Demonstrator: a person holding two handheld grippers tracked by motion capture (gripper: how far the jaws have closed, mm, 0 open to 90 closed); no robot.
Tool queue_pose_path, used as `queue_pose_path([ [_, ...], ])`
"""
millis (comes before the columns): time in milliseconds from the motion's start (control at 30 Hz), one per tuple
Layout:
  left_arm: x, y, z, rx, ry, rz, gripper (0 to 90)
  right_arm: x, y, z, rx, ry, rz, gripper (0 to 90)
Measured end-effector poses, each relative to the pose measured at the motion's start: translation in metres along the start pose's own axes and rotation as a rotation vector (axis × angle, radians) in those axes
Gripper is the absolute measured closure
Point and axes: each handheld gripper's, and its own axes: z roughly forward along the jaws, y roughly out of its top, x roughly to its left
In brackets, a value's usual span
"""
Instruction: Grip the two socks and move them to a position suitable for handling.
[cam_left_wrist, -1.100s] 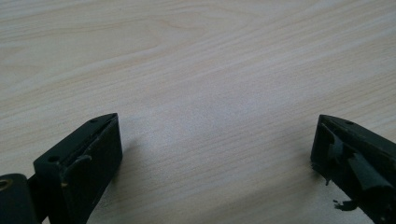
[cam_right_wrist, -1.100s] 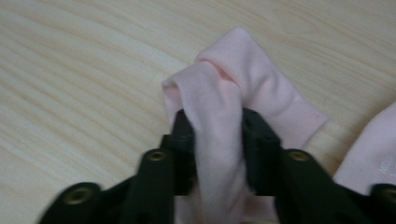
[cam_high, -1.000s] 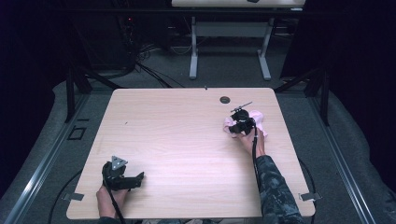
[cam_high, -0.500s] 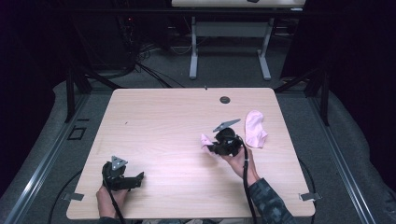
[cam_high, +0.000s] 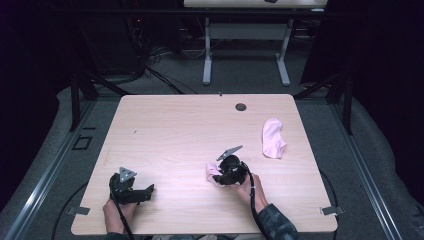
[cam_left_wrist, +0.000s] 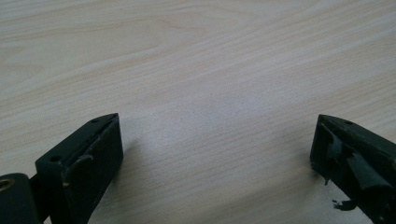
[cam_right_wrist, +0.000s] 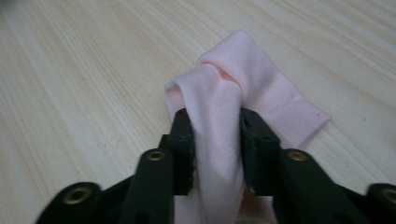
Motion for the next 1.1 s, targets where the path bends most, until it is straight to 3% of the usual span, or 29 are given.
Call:
queue_pose_path([
  [133, 0.000, 0.000, 0.000, 0.000, 0.000, 0.000, 2.4, 0.000, 0.001, -0.011, -0.034, 0.001, 0.006, 31.6],
  [167, 0.000, 0.000, 0.000, 0.000, 0.000, 0.000, 2.4, -0.002, 0.002, -0.019, -0.058, 0.005, 0.012, 20.3],
  [300, 0.000, 0.000, 0.000, 0.000, 0.000, 0.000, 2.4, -0.012, 0.002, -0.037, -0.085, 0.013, 0.031, 14.0],
  [367, 0.000, 0.000, 0.000, -0.001, 0.000, -0.001, 2.4, -0.024, 0.001, -0.048, -0.106, -0.006, 0.051, 9.9],
  [400, 0.000, 0.000, 0.000, 0.000, 0.000, 0.000, 2.4, -0.039, 0.000, -0.060, -0.119, -0.039, 0.072, 7.6],
  [500, 0.000, 0.000, 0.000, 0.000, 0.000, 0.000, 2.4, -0.055, -0.002, -0.071, -0.132, -0.066, 0.094, 6.4],
  [533, 0.000, 0.000, 0.000, 0.000, 0.000, 0.000, 2.4, -0.073, -0.004, -0.081, -0.140, -0.106, 0.133, 5.9],
  [600, 0.000, 0.000, 0.000, 0.000, 0.000, 0.000, 2.4, -0.080, -0.004, -0.084, -0.138, -0.115, 0.146, 5.9],
  [667, 0.000, 0.000, 0.000, 0.000, 0.000, -0.001, 2.4, -0.099, -0.006, -0.089, -0.139, -0.155, 0.174, 5.4],
  [700, 0.000, 0.000, 0.000, -0.001, 0.000, -0.001, 2.4, -0.120, -0.008, -0.092, -0.130, -0.191, 0.216, 4.8],
  [733, 0.000, 0.000, 0.000, -0.001, 0.000, -0.001, 2.4, -0.127, -0.008, -0.093, -0.129, -0.204, 0.236, 4.8],
  [900, 0.000, 0.000, 0.000, 0.000, 0.000, -0.003, 2.4, -0.166, -0.010, -0.087, -0.099, -0.248, 0.327, 5.9],
  [933, 0.000, 0.000, 0.000, 0.000, 0.000, -0.003, 2.4, -0.173, -0.010, -0.085, -0.095, -0.236, 0.343, 6.4],
  [967, 0.000, 0.000, 0.000, 0.000, 0.000, -0.003, 2.4, -0.180, -0.010, -0.082, -0.082, -0.262, 0.361, 7.4],
  [1000, 0.000, 0.000, 0.000, 0.000, 0.000, -0.002, 2.4, -0.183, -0.011, -0.080, -0.082, -0.281, 0.368, 8.2],
  [1067, 0.000, 0.000, 0.000, 0.000, 0.000, -0.002, 2.5, -0.188, -0.011, -0.077, -0.069, -0.265, 0.384, 8.7],
  [1100, 0.000, 0.000, 0.000, 0.000, 0.000, -0.002, 2.4, -0.195, -0.010, -0.072, -0.043, -0.291, 0.407, 11.1],
])
